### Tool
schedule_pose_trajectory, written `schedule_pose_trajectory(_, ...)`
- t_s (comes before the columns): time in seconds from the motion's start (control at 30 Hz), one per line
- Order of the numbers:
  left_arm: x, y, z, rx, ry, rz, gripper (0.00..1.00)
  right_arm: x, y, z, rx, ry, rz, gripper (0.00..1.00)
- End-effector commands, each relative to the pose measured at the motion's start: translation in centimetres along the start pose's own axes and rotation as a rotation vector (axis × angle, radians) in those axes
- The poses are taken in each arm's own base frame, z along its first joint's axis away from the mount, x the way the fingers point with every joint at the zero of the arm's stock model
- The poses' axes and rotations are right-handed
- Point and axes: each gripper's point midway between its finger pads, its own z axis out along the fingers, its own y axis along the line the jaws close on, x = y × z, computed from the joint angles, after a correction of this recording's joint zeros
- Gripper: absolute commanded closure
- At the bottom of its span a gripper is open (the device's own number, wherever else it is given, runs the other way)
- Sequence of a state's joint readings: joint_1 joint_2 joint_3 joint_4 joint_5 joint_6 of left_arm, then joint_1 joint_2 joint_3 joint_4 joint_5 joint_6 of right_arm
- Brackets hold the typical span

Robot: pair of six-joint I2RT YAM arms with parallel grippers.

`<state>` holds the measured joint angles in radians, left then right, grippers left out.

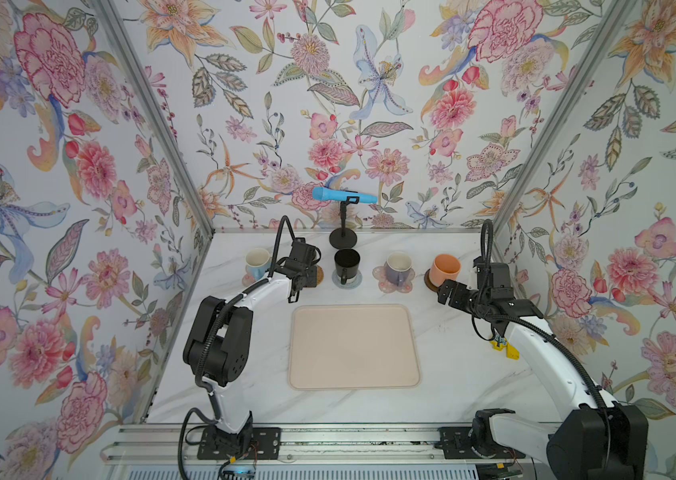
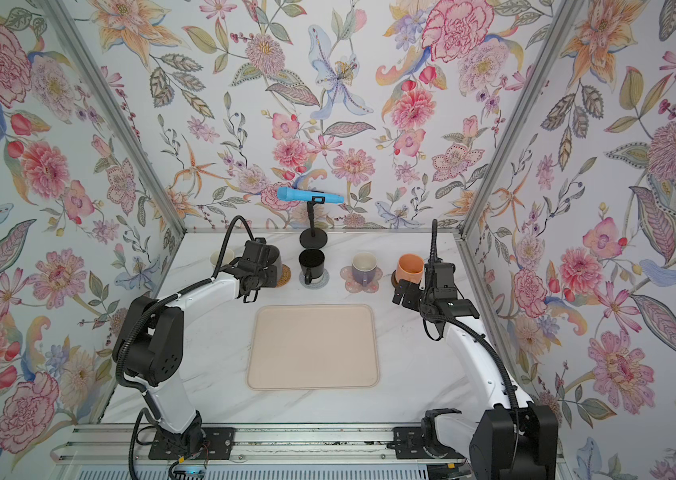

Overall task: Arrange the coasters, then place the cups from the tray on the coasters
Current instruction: 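Lower the grey mug onto the woven rattan coaster with the left gripper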

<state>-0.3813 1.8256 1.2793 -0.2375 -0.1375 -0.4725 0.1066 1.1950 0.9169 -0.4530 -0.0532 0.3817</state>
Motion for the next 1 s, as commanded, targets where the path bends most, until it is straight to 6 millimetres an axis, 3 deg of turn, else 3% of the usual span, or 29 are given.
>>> schedule_pose_trajectory(0.0, -5.3, -0.2, -1.1, 0.014, -0.160, -0.067, 1.00, -0.6, 0.0, -0.1, 0.002, -0.002, 0.008, 0.01)
schedule_pose_trajectory(0.97, -5.2, -0.4, 0.5, 0.003, -0.152, -0.086, 1.00, -0.1, -0.1, 0.7, 0.003, 0.021, 0.014, 0.01)
